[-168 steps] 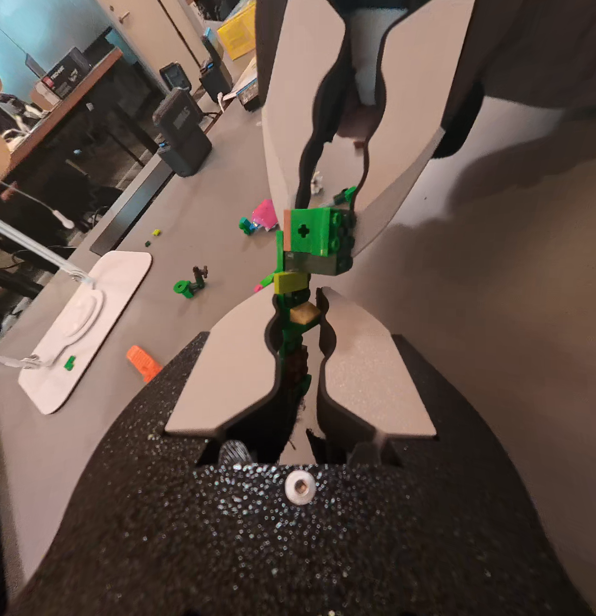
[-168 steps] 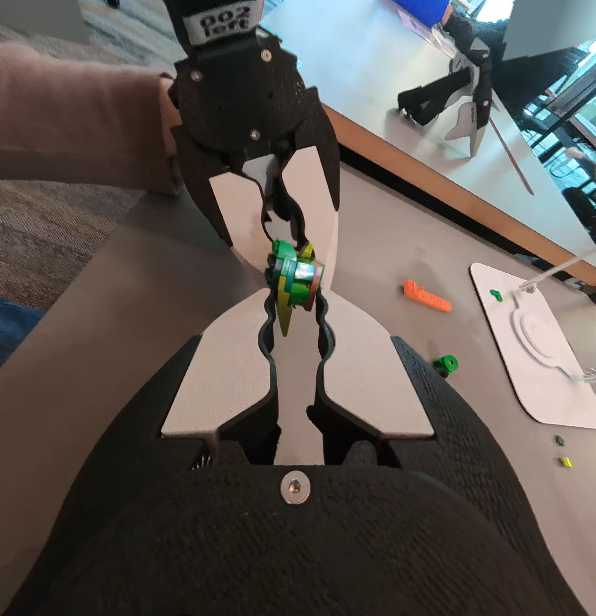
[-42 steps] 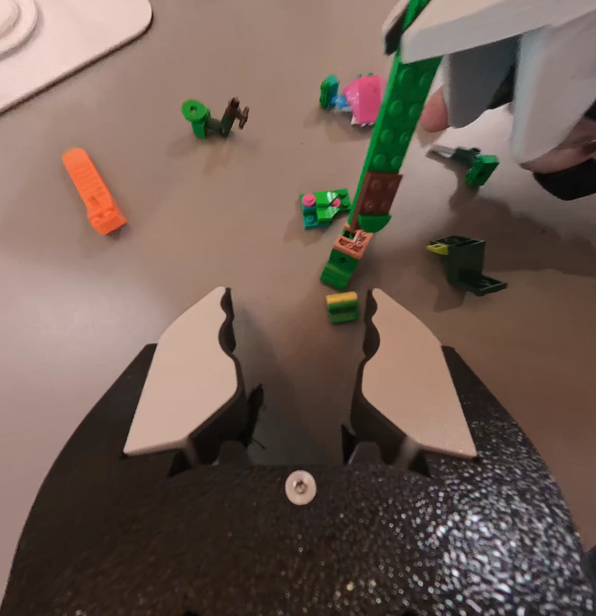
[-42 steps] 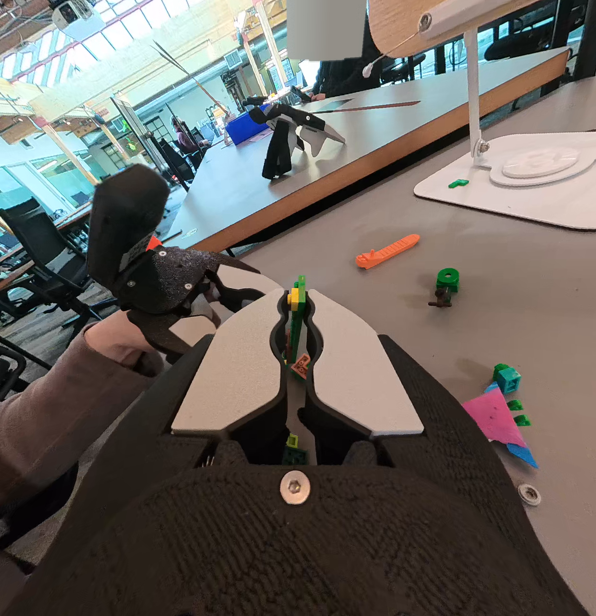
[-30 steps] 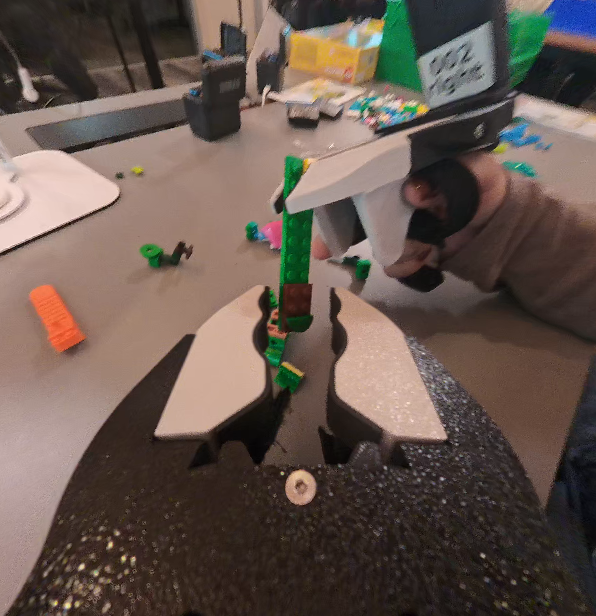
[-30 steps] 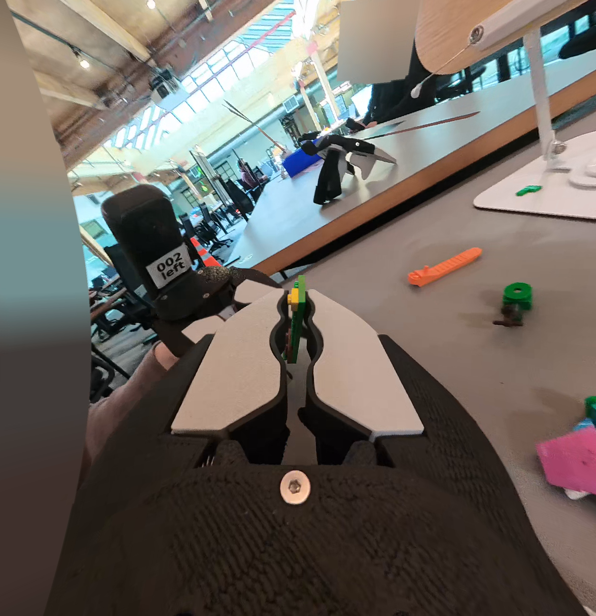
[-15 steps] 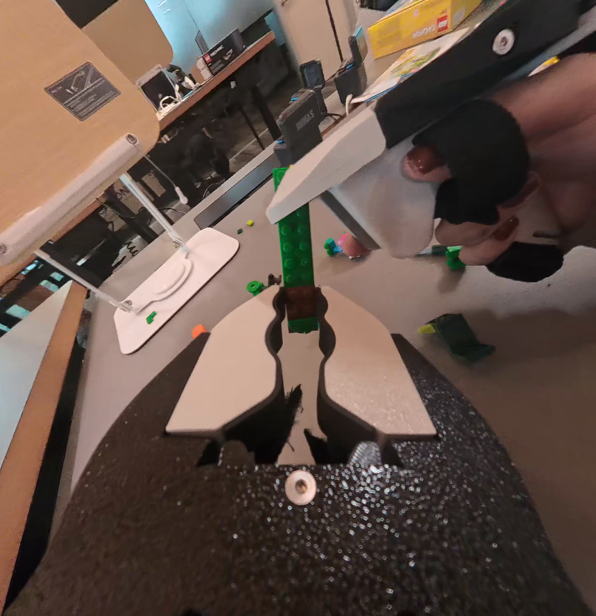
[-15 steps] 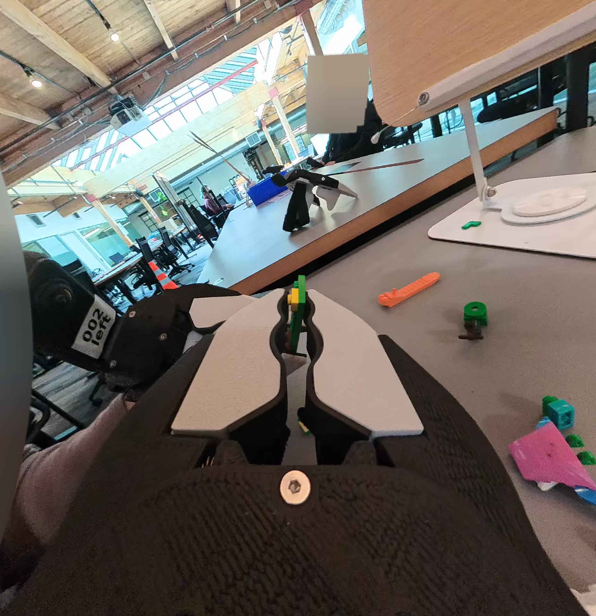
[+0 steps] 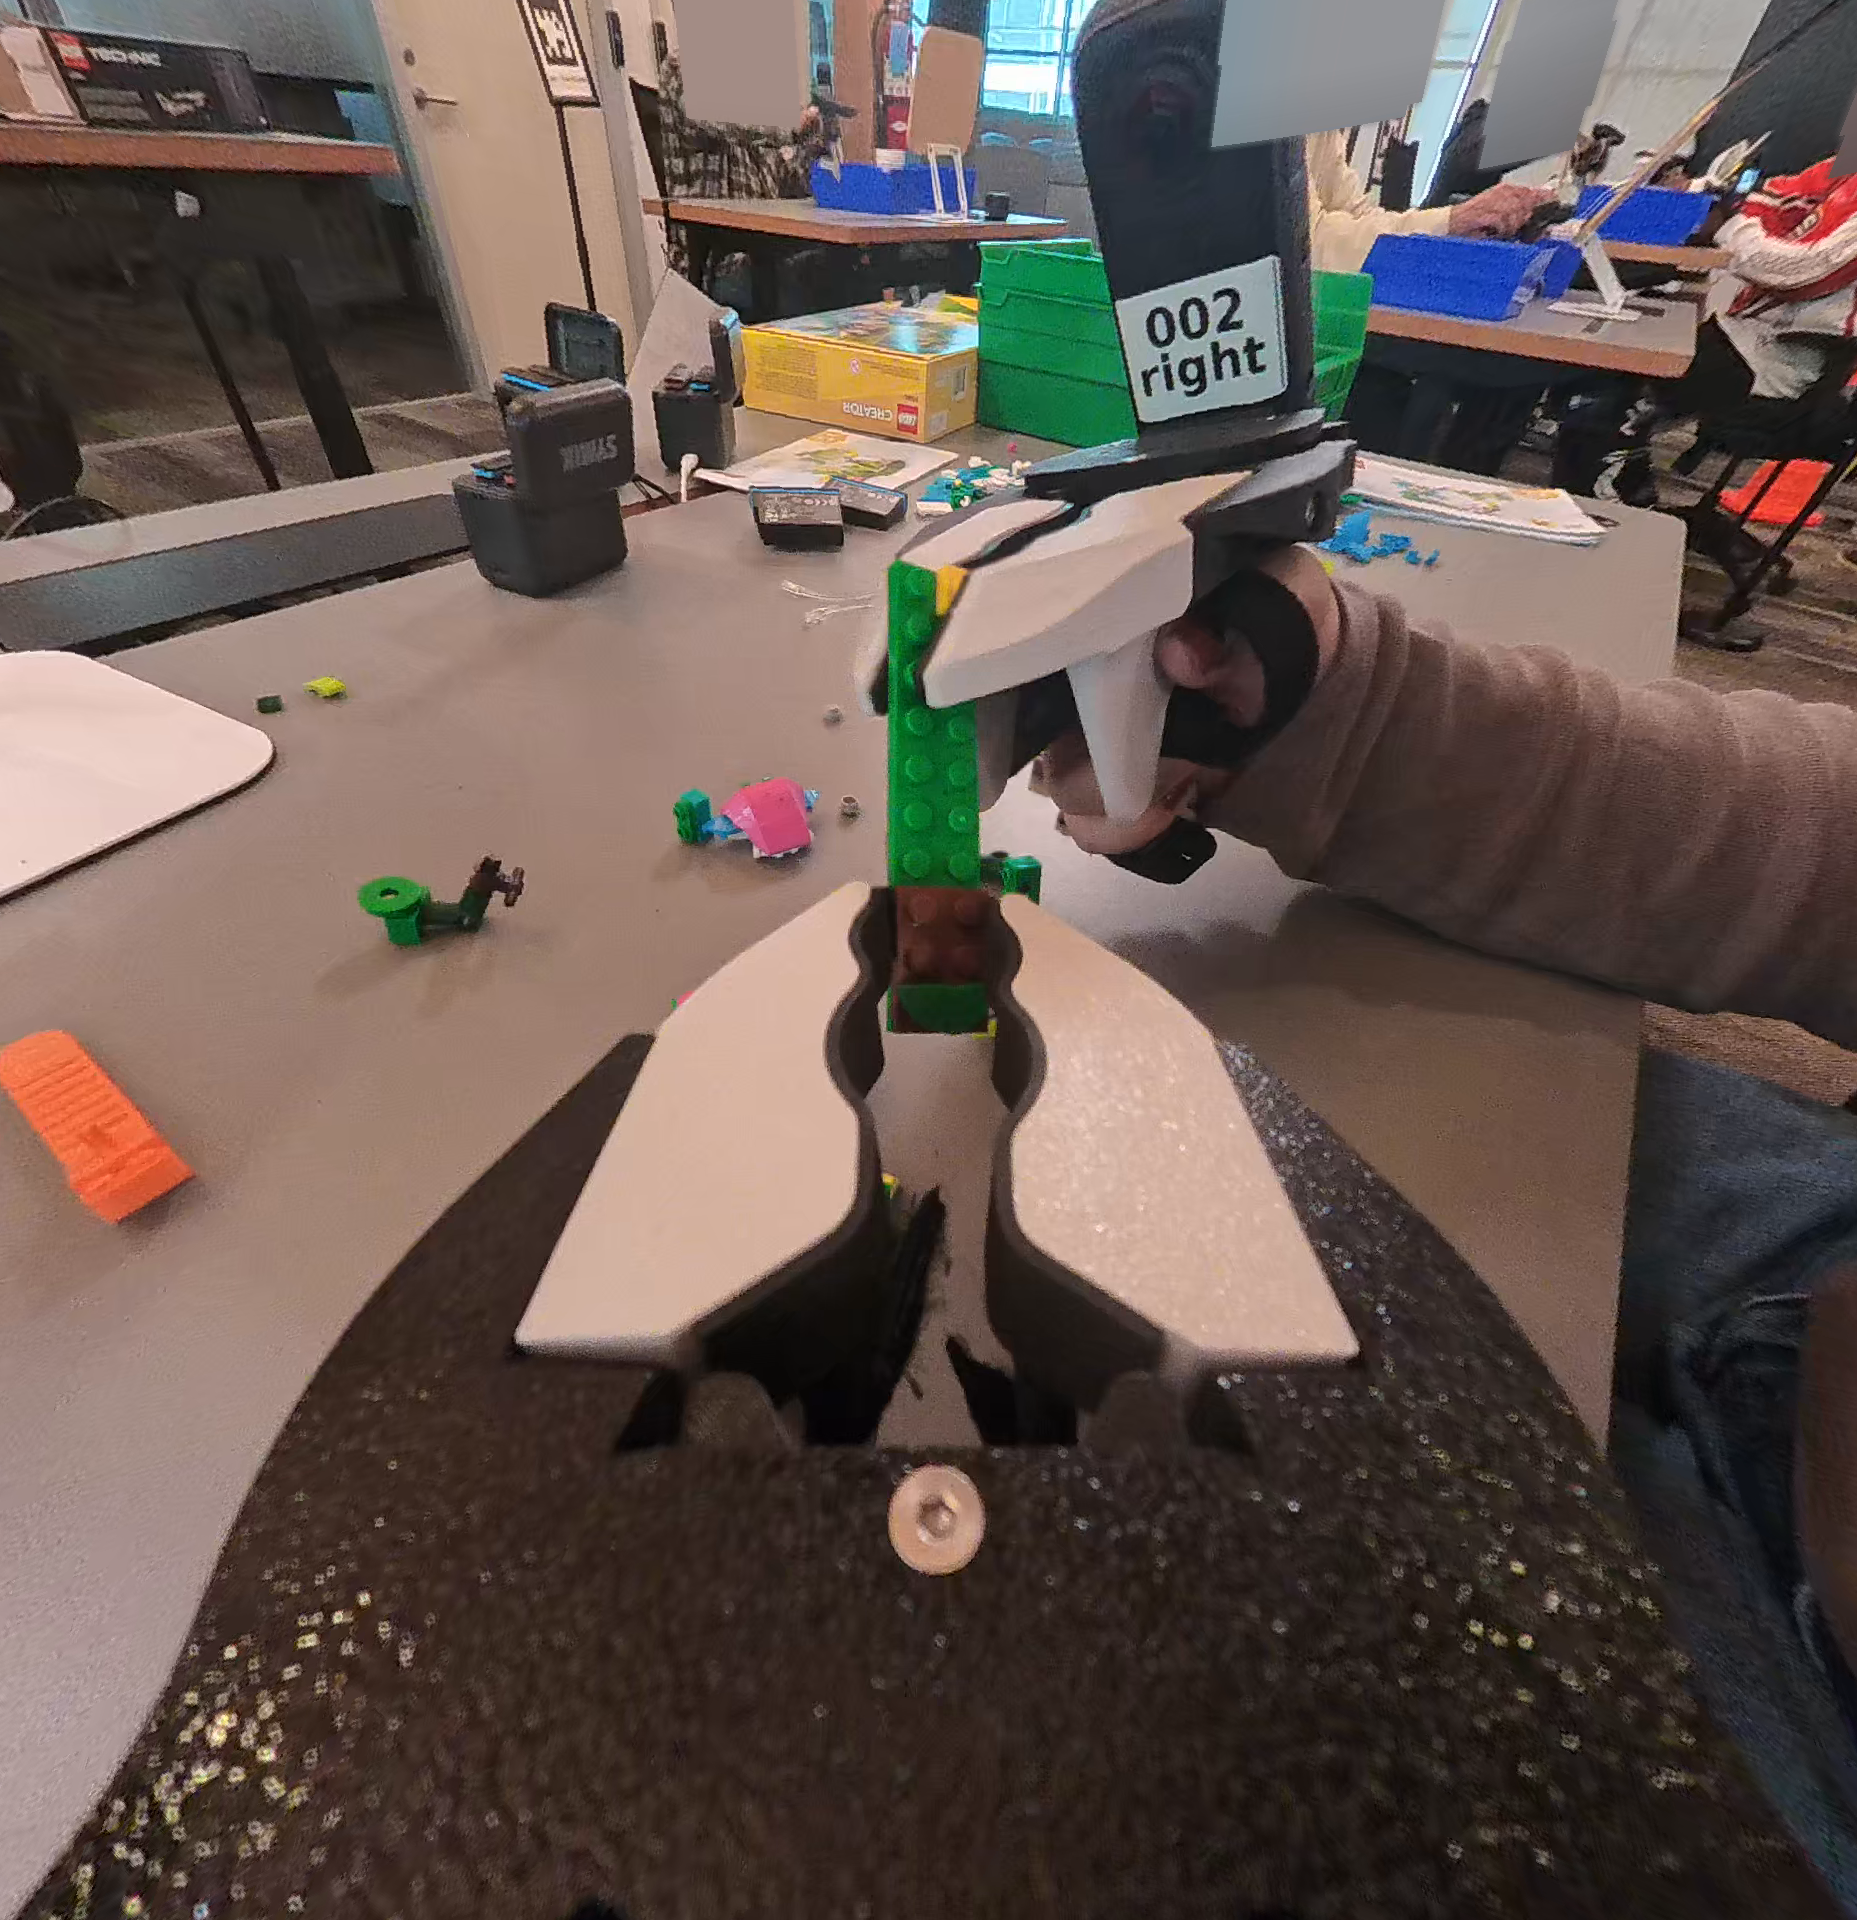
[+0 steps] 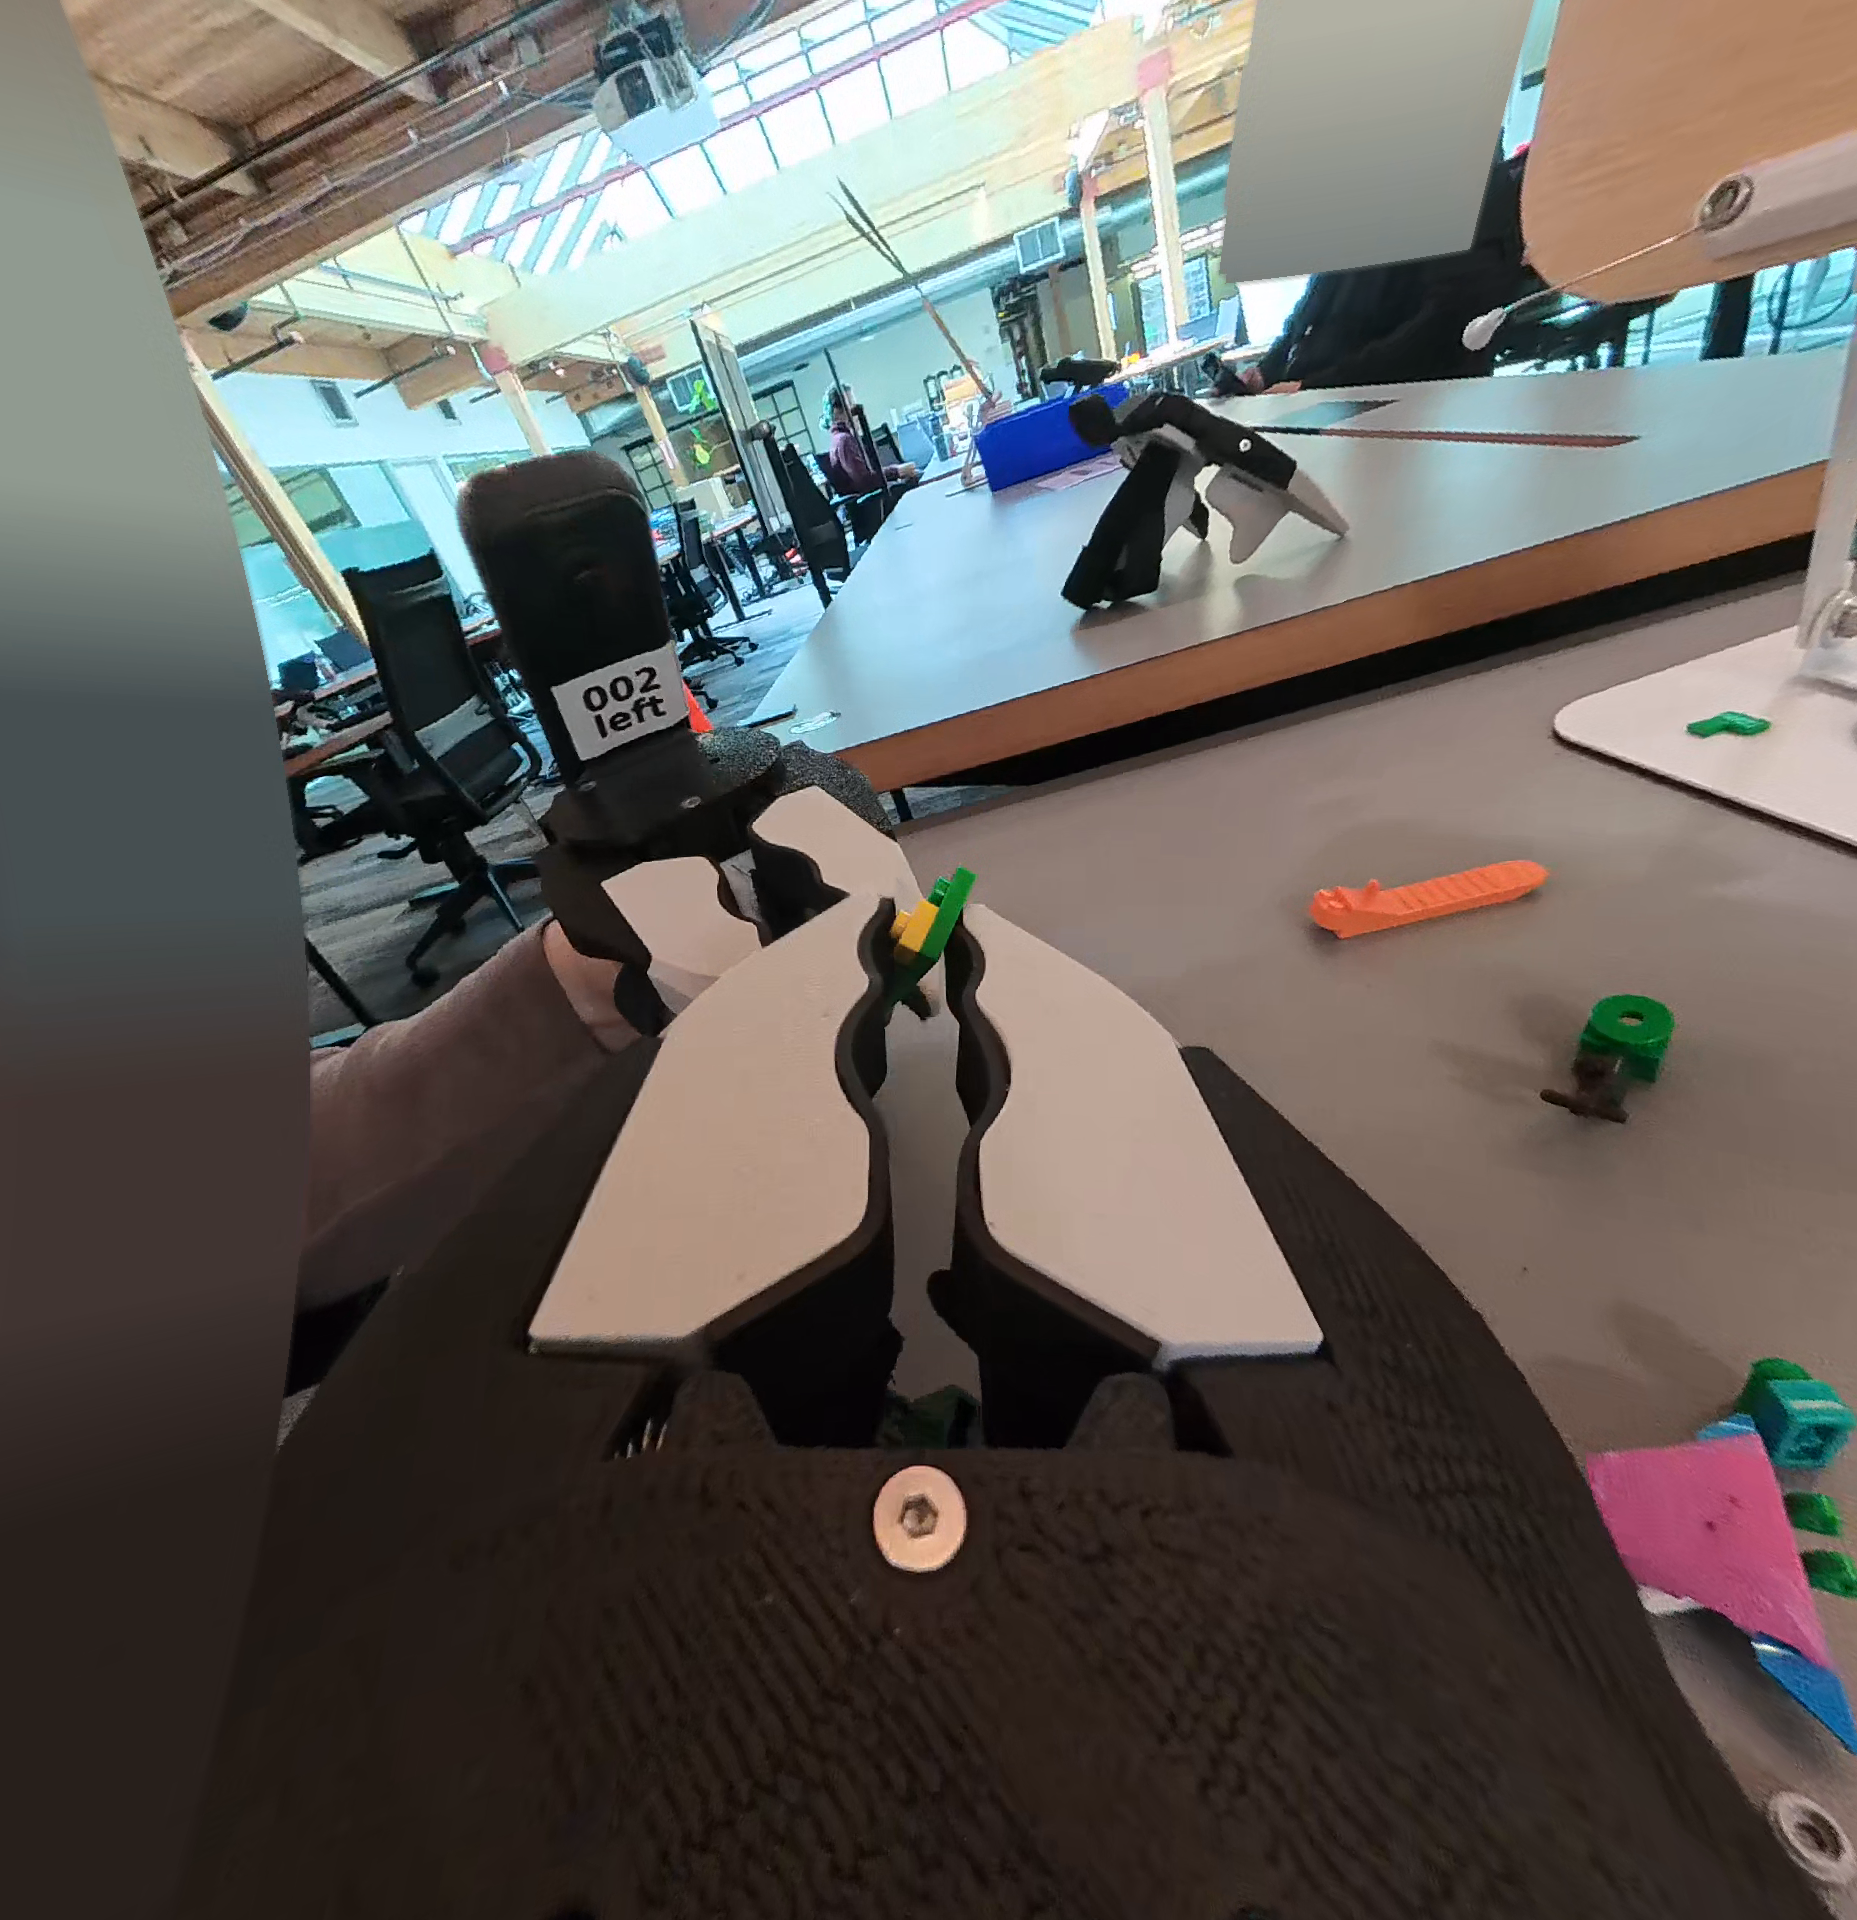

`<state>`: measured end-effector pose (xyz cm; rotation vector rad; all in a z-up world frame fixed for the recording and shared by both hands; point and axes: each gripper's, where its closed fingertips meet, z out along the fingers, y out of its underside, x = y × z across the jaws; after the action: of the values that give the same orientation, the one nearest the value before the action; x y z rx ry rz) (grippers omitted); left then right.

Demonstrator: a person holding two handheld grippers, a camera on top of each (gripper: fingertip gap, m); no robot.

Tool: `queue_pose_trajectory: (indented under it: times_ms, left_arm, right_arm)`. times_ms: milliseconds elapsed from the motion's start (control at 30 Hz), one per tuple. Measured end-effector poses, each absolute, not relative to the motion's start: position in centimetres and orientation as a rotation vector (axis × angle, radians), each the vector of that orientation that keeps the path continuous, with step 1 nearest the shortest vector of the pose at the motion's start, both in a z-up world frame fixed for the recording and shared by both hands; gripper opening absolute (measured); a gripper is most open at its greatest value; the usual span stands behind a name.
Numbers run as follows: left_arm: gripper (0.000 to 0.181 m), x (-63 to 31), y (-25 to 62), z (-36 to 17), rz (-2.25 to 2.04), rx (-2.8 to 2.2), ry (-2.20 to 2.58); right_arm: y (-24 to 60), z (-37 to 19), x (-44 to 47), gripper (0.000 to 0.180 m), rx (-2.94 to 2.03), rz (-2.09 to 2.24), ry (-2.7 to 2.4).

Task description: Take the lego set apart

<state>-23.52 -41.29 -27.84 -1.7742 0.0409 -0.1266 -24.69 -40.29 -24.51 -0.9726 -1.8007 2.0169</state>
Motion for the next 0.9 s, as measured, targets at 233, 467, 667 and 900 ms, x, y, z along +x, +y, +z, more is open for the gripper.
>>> queue_pose_trajectory:
  times_ms: [233,467,667,900]
  left_arm:
    - [0.016,-26.1,-40.3,-28.8,0.223,-1.868,-0.031]
    - [0.016,-27.7,-40.6,-30.4,0.309,-1.96,-0.123]
    - [0.016,-27.6,-40.7,-30.7,0.316,-1.983,-0.092]
    - [0.016,-27.7,-41.0,-31.2,0.355,-2.028,-0.063]
  right_arm:
    - [-38.6,-25.7,-26.7,0.024,-1.061,1.773,-1.711]
    - [-36.7,-26.2,-27.4,0.024,-0.871,1.26,-1.699]
    - [-37.1,-27.0,-27.6,0.011,-0.76,1.085,-1.726]
    - [-37.2,-27.4,-27.8,0.012,-0.732,1.026,-1.739]
